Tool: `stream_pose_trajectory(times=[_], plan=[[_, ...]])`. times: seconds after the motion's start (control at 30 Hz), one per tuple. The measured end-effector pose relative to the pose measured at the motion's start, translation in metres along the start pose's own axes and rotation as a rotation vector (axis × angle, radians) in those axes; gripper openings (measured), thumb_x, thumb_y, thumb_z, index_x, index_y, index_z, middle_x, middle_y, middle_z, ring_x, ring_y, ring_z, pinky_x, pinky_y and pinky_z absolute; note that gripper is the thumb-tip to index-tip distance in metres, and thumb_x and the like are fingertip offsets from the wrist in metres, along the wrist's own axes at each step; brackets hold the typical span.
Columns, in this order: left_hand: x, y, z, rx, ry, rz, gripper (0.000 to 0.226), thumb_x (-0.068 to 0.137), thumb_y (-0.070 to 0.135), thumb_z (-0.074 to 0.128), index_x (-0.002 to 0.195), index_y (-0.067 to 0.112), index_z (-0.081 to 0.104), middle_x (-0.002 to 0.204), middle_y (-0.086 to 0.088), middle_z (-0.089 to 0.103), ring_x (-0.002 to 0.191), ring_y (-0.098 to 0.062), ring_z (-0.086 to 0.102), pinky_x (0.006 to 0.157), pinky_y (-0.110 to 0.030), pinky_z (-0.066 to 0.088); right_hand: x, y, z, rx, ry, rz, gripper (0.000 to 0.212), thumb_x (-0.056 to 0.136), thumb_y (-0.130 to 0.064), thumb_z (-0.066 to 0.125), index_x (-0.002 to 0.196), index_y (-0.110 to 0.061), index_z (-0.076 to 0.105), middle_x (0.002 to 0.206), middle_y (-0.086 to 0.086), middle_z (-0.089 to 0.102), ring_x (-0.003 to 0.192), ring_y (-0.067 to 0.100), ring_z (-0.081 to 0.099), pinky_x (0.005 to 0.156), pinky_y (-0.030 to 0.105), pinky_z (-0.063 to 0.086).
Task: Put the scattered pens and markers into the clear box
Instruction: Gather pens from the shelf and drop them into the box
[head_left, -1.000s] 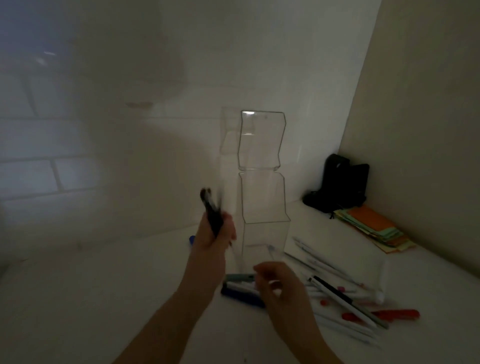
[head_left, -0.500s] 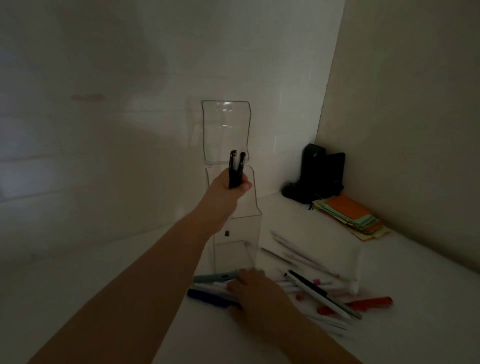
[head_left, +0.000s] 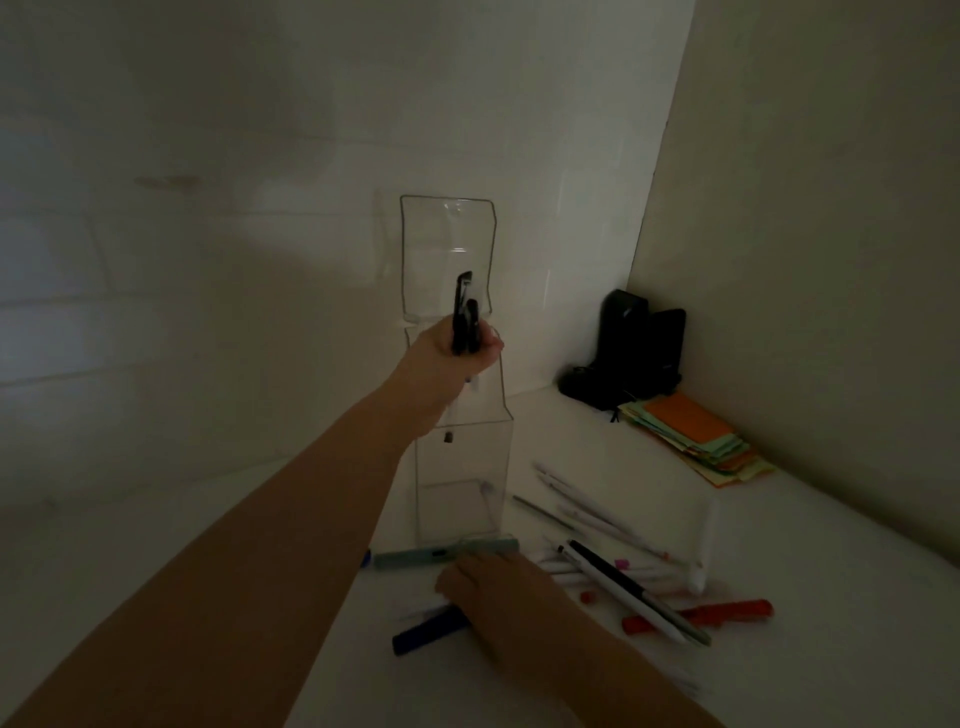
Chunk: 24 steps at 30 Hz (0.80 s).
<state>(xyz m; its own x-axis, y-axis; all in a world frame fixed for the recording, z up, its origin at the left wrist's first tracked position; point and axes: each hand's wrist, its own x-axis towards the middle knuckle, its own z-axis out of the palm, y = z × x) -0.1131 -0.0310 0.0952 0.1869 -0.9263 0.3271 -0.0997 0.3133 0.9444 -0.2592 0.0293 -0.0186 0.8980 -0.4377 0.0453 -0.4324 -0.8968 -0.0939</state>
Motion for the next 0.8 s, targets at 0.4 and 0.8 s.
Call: stream_pose_trajectory(times=[0.4, 0.8], plan=[[-0.021, -0.003, 0.001, 0.361, -0.057, -0.064, 0.028, 0.080, 0.006, 0.061, 0.102, 0.012, 0.047, 0.076, 0.005, 0.053, 0.069, -0.009, 0.051, 0.063, -0.022, 0.041, -0.010, -0.011, -0.022, 1.345, 0.731, 0.396, 0.018, 0.093, -0.015, 0.042, 0.083, -0.023, 0.054, 0.069, -0.002, 0.054, 0.062, 0.004, 0.051, 0.064, 0.015, 0.047], [-0.048, 0.010, -0.025, 0.314, 0.177, 0.257, 0.025, 0.080, 0.006, 0.059, 0.099, 0.020, 0.052, 0.094, 0.013, 0.055, 0.095, 0.002, 0.055, 0.085, -0.011, 0.045, 0.014, 0.001, -0.083, 1.622, 0.820, 0.220, 0.010, 0.084, -0.028, 0.049, 0.085, -0.021, 0.057, 0.065, -0.005, 0.062, 0.071, 0.013, 0.059, 0.083, 0.034, 0.048]])
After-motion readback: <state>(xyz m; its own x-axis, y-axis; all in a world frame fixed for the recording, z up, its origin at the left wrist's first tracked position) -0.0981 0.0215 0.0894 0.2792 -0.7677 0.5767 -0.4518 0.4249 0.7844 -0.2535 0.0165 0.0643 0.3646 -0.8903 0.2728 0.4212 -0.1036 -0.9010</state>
